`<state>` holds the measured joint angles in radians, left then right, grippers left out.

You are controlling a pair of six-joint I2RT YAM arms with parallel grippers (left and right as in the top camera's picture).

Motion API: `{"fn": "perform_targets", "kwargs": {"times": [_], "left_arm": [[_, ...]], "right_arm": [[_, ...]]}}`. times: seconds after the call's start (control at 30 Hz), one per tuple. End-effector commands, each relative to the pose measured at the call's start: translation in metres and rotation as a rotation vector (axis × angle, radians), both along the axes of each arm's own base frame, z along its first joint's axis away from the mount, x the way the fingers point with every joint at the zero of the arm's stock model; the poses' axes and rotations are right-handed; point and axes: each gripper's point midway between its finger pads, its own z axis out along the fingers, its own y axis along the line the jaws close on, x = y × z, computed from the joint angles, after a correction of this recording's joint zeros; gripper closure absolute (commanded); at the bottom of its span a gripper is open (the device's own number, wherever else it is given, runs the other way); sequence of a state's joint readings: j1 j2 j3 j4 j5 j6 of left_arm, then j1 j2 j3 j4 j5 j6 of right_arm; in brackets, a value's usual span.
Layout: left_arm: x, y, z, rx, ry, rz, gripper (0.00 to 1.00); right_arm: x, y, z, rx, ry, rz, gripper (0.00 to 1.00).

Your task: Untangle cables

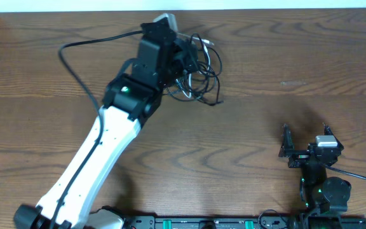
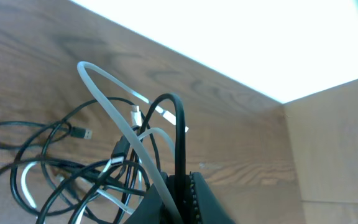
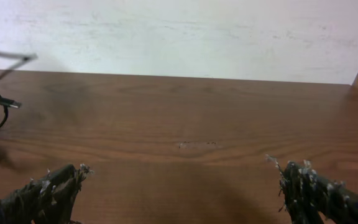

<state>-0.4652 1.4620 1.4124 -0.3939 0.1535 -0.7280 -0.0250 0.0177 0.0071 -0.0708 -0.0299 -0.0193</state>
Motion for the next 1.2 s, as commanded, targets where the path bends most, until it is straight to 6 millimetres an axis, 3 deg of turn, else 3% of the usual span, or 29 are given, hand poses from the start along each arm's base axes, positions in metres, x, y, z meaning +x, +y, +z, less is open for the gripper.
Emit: {"fn": "perform_targets", "kwargs": {"times": [0.0, 0.17, 0.27, 0.37, 0.43, 0.47, 0.57, 0.63, 0.73, 0.8, 1.0, 1.17], "left_arm": [[-0.013, 0.003, 0.015, 0.007, -0.007, -0.026, 0.92], [-0.013, 0.007, -0.051, 0.121, 0.158, 0.003, 0.91], [-0.009, 0.004, -0.066, 0.130, 0.193, -0.004, 0.92], [-0.012, -0.010, -0.047, 0.041, 0.163, -0.083, 0.91], [-0.014, -0.016, -0.021, -0.030, 0.114, -0.138, 0.77], [-0.016, -0.016, -0.007, -0.058, 0.083, -0.154, 0.77], [-0.021, -0.003, 0.015, -0.060, 0.022, -0.134, 0.77], [-0.023, 0.008, 0.013, -0.017, 0.024, -0.094, 0.77], [-0.029, 0.023, -0.013, 0.075, 0.108, -0.035, 0.77], [-0.040, 0.024, -0.045, 0.135, 0.230, -0.043, 0.75], [-0.050, 0.007, -0.102, 0.271, 0.358, -0.151, 0.44], [-0.045, -0.008, -0.135, 0.300, 0.420, -0.185, 0.41]], "right_arm": [[0.000, 0.001, -0.001, -0.012, 0.004, 0.006, 0.01], [0.000, 0.001, -0.001, -0.012, 0.004, 0.006, 0.01], [0.000, 0.001, -0.001, -0.012, 0.004, 0.006, 0.01], [0.000, 0.001, -0.001, -0.012, 0.004, 0.006, 0.01], [0.000, 0.001, -0.001, -0.012, 0.004, 0.006, 0.01], [0.000, 0.001, -0.001, -0.012, 0.004, 0.006, 0.01], [0.000, 0.001, -0.001, -0.012, 0.004, 0.006, 0.01], [0.000, 0.001, -0.001, -0.012, 0.004, 0.006, 0.01], [0.000, 0.001, -0.001, -0.012, 0.004, 0.006, 0.01], [0.000, 0.001, -0.001, -0.012, 0.004, 0.006, 0.01], [0.000, 0.001, -0.001, -0.012, 0.004, 0.006, 0.01], [0.000, 0.001, -0.001, -0.012, 0.004, 0.006, 0.01]]}}
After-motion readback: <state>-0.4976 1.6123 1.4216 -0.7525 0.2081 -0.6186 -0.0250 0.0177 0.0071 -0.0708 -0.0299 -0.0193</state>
